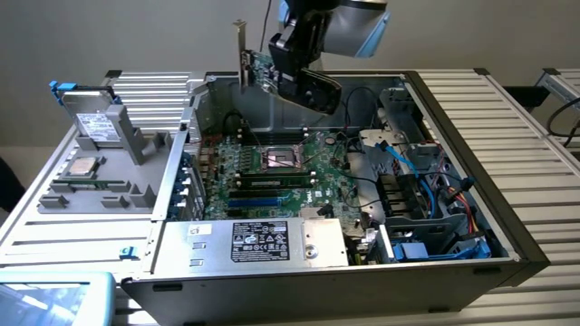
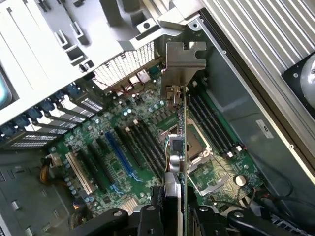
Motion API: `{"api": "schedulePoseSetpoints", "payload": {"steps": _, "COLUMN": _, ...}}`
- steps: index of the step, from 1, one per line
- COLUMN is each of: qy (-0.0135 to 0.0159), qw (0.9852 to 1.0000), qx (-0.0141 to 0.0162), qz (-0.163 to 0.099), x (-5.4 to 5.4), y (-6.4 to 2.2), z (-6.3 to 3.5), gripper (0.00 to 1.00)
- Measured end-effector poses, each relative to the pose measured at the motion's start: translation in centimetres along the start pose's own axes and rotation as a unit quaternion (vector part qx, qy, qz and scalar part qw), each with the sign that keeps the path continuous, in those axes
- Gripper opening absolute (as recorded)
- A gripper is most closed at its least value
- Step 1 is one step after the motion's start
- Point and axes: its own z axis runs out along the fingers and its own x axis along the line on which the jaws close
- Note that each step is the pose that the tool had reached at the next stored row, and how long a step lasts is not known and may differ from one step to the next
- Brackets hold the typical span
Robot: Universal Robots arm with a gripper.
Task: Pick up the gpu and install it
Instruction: 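Insert the gpu into the slot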
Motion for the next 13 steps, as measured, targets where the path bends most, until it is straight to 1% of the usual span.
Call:
{"api": "schedulePoseSetpoints", "payload": {"steps": 3, "qy": 0.0036, "qw": 0.9996, "qx": 0.0000, "qz": -0.027, "x": 0.00, "y": 0.00, "z": 0.02, "gripper": 0.28}}
{"api": "schedulePoseSetpoints", "payload": {"steps": 6, "qy": 0.0081, "qw": 0.9985, "qx": 0.0008, "qz": -0.054, "x": 0.00, "y": -0.01, "z": 0.03, "gripper": 0.28}}
{"api": "schedulePoseSetpoints", "payload": {"steps": 8, "qy": 0.0116, "qw": 0.9974, "qx": 0.0017, "qz": -0.072, "x": 0.00, "y": -0.01, "z": 0.05, "gripper": 0.28}}
{"api": "schedulePoseSetpoints", "payload": {"steps": 10, "qy": 0.0151, "qw": 0.9960, "qx": 0.0032, "qz": -0.088, "x": 0.00, "y": -0.01, "z": 0.06, "gripper": 0.28}}
{"api": "schedulePoseSetpoints", "payload": {"steps": 12, "qy": 0.0187, "qw": 0.9945, "qx": 0.0052, "qz": -0.103, "x": 0.00, "y": -0.01, "z": 0.07, "gripper": 0.28}}
{"api": "schedulePoseSetpoints", "payload": {"steps": 13, "qy": 0.0206, "qw": 0.9937, "qx": 0.0066, "qz": -0.110, "x": 0.00, "y": -0.01, "z": 0.07, "gripper": 0.28}}
